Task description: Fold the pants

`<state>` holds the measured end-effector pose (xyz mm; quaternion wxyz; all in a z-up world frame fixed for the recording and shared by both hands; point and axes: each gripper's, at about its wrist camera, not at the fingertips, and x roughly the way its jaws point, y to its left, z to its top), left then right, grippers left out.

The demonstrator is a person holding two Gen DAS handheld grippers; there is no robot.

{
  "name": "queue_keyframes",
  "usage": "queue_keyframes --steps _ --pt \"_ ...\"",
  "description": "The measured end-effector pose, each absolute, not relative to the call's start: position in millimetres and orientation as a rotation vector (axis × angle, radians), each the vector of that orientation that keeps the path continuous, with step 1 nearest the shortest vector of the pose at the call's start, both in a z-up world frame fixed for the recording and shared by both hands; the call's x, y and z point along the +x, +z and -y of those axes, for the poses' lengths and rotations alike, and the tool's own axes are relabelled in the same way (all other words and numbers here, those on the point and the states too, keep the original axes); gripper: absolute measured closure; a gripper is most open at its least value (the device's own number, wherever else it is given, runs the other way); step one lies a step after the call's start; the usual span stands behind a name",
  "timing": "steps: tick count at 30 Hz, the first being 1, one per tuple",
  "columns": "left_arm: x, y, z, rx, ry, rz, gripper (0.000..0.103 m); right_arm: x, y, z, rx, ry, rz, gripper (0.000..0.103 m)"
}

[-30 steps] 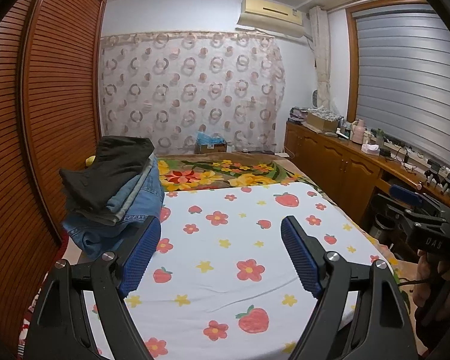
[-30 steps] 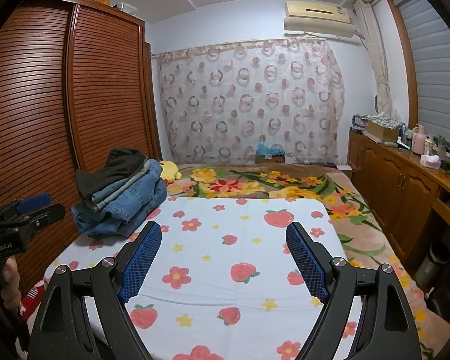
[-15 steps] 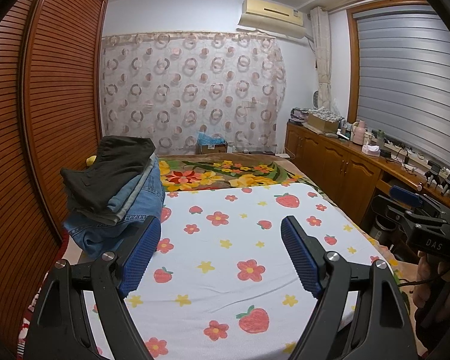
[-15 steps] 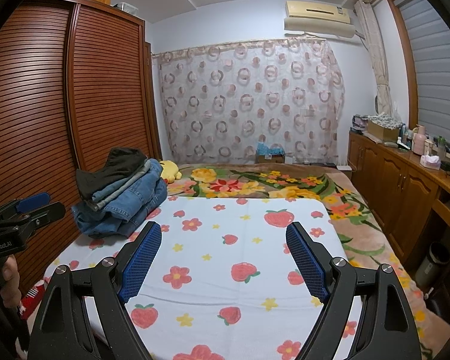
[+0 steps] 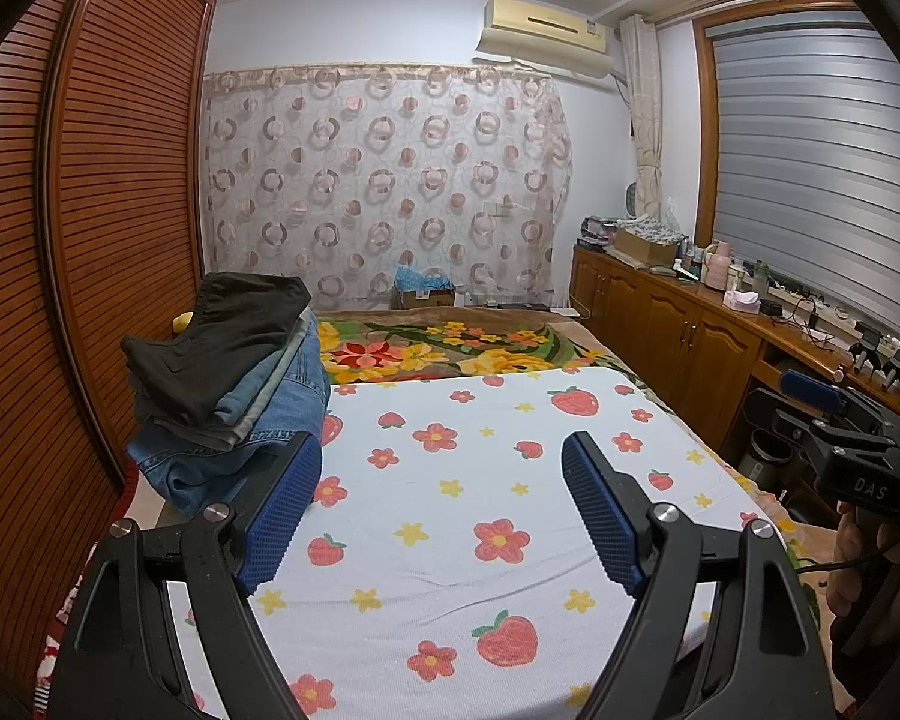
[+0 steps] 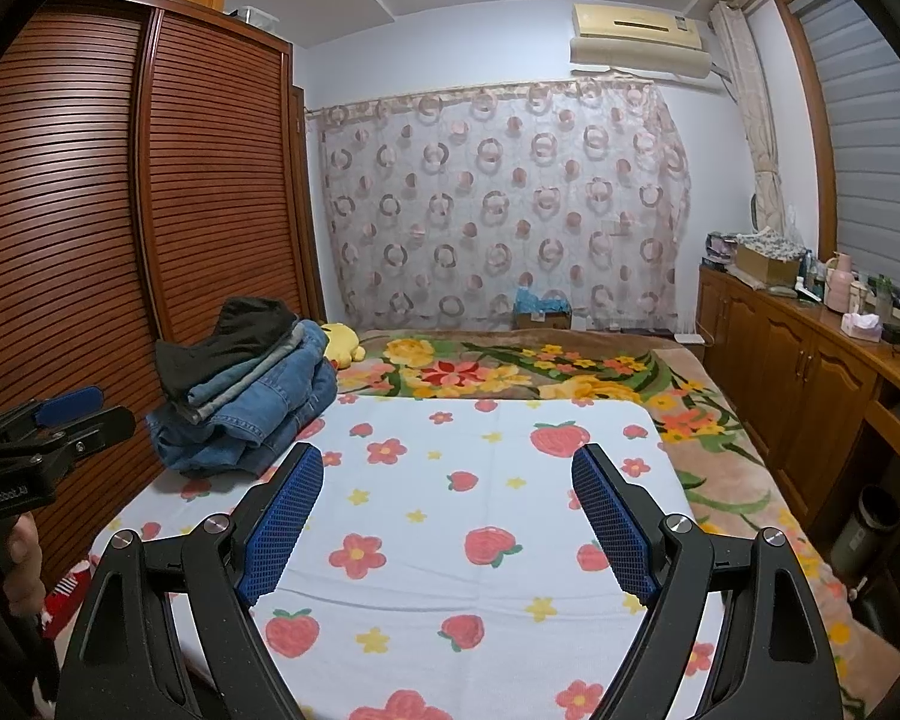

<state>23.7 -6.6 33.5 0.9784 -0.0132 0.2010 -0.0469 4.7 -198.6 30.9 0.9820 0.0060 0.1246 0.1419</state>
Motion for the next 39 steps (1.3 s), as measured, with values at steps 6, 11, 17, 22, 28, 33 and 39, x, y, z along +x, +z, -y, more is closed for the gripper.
queue_keyframes --steps 6,11,17,22,28,33,39 --pt "23.6 33.3 6.6 -0.027 -0.094 -0.405 0.02 4.8 29.6 199.8 0.009 0.288 -0.248 0.016" --pt "23.6 33.2 6.5 -0.026 -0.095 -0.404 0.02 4.8 29.2 199.7 0.007 0.288 -0.248 0.016" --pt "23.4 33.0 6.1 -0.027 -0.094 -0.404 0.02 4.8 29.0 199.5 0.007 0.288 -0.247 0.016" --pt "23.5 32.6 6.4 -0.026 -0.094 -0.404 0.02 4.7 28.7 199.6 0.007 0.288 -0.247 0.016" --pt "23.5 32.4 6.3 -0.024 -0.094 -0.403 0.02 5.1 28.5 199.8 0.006 0.288 -0.249 0.016" --pt "23.4 32.1 6.2 -0.026 -0.094 -0.403 0.02 6.2 29.1 200.1 0.004 0.287 -0.25 0.016" --pt "23.3 31.8 6.4 -0.026 -0.094 -0.402 0.02 6.6 29.9 200.4 0.003 0.289 -0.248 0.016"
